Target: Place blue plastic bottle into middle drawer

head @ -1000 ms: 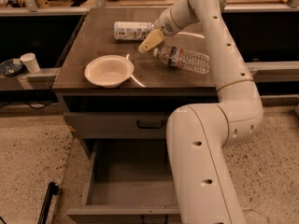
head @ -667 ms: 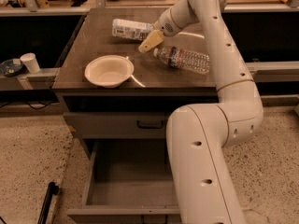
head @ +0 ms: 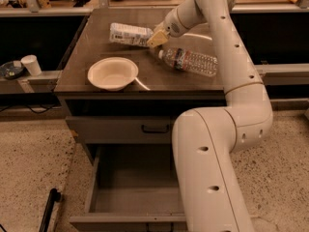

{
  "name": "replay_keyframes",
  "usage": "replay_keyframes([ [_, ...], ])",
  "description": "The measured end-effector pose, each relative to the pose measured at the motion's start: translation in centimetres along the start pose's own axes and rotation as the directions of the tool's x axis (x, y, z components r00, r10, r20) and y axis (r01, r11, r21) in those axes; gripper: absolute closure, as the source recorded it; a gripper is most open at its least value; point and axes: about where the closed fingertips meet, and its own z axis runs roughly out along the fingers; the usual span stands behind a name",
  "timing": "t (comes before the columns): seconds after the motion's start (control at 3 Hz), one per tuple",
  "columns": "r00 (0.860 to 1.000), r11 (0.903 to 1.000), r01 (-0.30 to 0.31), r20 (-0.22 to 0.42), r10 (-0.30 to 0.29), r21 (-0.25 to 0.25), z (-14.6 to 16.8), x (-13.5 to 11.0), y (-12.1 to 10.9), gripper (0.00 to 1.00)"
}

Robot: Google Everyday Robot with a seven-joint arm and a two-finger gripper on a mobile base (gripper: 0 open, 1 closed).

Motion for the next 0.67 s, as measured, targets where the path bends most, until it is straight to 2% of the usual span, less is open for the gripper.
replay_keyframes([
  [0.33, 1.0, 1.0, 0.002, -0.003, -0.002, 0.002, -0.06, -0.02, -0.01, 0.81],
  [0.67, 1.0, 0.9999, 0.01, -0.006, -0.01, 0.001, -0.2, -0.14, 0.08, 1.0],
])
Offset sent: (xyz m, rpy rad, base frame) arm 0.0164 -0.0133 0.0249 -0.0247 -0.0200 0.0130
